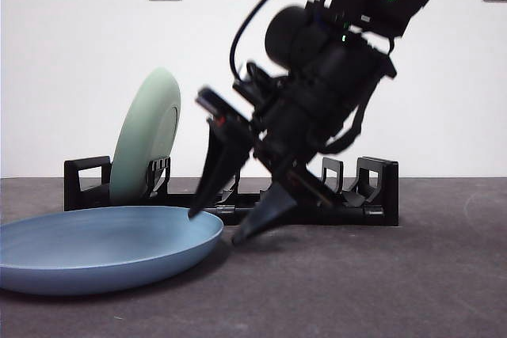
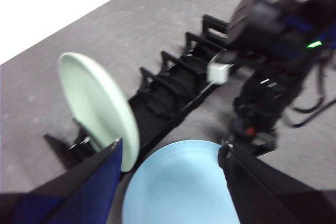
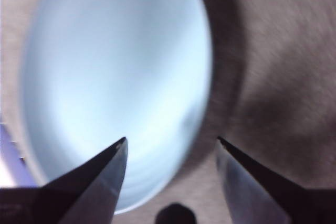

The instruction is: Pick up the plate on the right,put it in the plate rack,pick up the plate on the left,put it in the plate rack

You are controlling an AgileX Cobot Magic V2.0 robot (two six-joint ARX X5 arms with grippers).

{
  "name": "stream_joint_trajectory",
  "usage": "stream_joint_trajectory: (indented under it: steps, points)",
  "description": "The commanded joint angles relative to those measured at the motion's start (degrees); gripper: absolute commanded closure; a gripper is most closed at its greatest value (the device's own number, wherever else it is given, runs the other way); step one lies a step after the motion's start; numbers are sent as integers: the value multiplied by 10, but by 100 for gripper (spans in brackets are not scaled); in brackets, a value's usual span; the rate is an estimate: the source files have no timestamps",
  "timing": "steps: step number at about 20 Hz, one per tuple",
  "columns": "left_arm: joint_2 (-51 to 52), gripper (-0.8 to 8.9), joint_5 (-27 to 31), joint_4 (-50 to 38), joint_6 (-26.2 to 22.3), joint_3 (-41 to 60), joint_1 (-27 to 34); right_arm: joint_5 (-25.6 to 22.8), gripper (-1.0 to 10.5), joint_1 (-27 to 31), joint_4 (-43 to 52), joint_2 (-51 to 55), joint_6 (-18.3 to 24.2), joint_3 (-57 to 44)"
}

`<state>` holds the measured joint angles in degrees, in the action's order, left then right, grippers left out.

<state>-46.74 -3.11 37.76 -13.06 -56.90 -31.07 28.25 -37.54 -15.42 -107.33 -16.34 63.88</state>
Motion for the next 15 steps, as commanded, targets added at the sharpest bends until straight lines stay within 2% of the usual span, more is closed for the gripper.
stream_joint_trajectory:
  steps: [1, 2, 6, 15]
  points:
    - [1, 501, 2, -1, -7, 2, -11, -3, 731, -1, 5, -15, -12, 0]
    - [1, 500, 2, -2, -7, 2, -13, -2, 796, -1, 9, -16, -12, 0]
    - [0, 501, 2, -2, -8, 2, -13, -2, 924, -4, 21, -18, -44, 0]
    - [0, 501, -1, 3, -21, 2, -13, -2, 959, -5, 18, -17, -53, 0]
